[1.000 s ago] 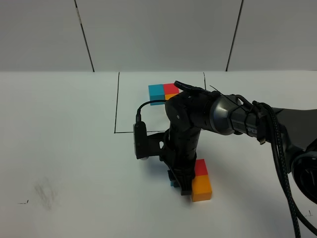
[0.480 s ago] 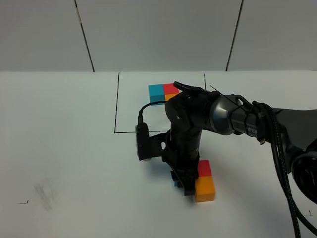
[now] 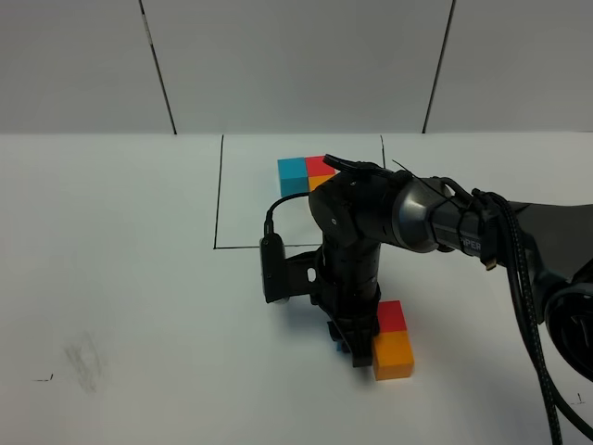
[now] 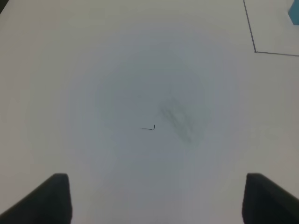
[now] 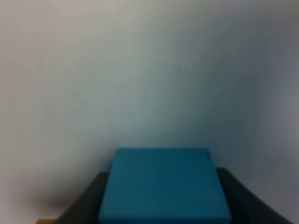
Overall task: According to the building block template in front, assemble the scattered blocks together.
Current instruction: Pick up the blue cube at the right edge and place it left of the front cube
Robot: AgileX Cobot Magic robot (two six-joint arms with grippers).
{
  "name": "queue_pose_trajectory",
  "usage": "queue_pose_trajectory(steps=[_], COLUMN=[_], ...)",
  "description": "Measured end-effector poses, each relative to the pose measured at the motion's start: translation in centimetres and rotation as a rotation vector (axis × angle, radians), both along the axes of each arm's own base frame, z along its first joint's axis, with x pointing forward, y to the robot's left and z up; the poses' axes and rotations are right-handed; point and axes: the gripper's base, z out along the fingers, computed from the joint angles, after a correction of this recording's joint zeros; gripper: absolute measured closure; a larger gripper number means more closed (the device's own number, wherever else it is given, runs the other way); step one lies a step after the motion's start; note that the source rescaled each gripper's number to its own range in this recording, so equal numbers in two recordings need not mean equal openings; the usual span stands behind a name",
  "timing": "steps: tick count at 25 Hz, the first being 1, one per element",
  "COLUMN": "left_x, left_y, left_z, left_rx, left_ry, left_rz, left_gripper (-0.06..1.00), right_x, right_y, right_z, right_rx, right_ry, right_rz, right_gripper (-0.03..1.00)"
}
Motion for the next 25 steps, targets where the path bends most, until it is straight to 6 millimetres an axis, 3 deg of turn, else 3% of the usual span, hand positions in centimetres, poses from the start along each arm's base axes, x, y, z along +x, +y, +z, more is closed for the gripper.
queue_pose_trajectory(steps=[25], left_x=[0.00], left_y=[0.00], left_z=[0.00], left_rx=[0.000], left_ry=[0.000], left_rz=[0.000], left_gripper=[0.30], right_x=[0.02], right_y=[0.17], right_z=[-0.03], right_rx=[0.031], right_ry=[0.005], right_rz=[-0.020], right_gripper=[0.97])
